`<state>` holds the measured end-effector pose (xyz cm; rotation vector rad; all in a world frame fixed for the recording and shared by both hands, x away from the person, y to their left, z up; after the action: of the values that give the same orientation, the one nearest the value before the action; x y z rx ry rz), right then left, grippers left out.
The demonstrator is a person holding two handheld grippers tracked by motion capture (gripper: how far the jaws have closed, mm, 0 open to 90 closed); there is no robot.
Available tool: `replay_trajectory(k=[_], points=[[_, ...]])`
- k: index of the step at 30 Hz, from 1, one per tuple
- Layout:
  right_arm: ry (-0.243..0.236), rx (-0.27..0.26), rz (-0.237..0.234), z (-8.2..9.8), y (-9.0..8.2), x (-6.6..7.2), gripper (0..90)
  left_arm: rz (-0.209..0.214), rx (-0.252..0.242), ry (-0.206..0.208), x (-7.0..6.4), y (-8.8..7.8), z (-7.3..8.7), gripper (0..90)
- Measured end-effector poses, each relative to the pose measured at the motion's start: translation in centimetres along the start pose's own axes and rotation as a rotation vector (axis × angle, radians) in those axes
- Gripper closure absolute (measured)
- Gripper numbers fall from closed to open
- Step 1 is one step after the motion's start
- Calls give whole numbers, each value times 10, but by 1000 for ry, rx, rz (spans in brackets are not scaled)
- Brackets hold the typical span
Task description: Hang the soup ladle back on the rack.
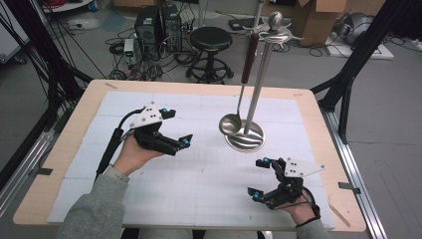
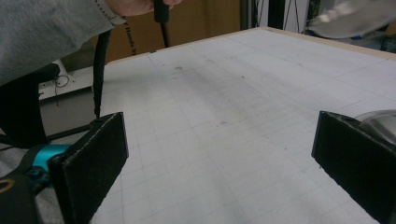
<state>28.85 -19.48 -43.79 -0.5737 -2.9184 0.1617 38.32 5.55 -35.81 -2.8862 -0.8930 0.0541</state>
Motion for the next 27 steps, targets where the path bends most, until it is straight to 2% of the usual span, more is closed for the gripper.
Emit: replay_trajectory(k=[7,11,14,20,23,25,27], points=[[-5,-8,10,-1,-1,-1,29,17,-14,0,-4,-15,11,17],[-7,-15,13,-2,-2,-2,29,23,-33,-31,-4,-21,16,17],[-1,-18,16,-3,-2,-2,29,27,-39,-28,-4,-27,19,17],[-12,-26,23,-5,-3,-3,29,12,-28,-40,-1,-35,27,17],[-16,-34,39,-6,-5,-5,29,7,-11,-32,-1,-39,32,17],[-16,-39,54,-7,-6,-6,29,13,-6,-10,-5,-42,34,17],[-31,-53,74,-9,-8,-8,29,45,-37,-16,-12,-46,31,17]])
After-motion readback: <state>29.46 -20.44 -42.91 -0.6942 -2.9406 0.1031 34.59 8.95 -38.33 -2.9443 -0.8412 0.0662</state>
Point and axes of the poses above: each handheld gripper's, and its own axes: y roughly forward along the jaws, z roughly out of its underside, x roughly to its left, the point moved 9 cm from there along y, roughly forward along the jaws, and after that the axes turned 6 degrees about -x, right-handed, at the moved point
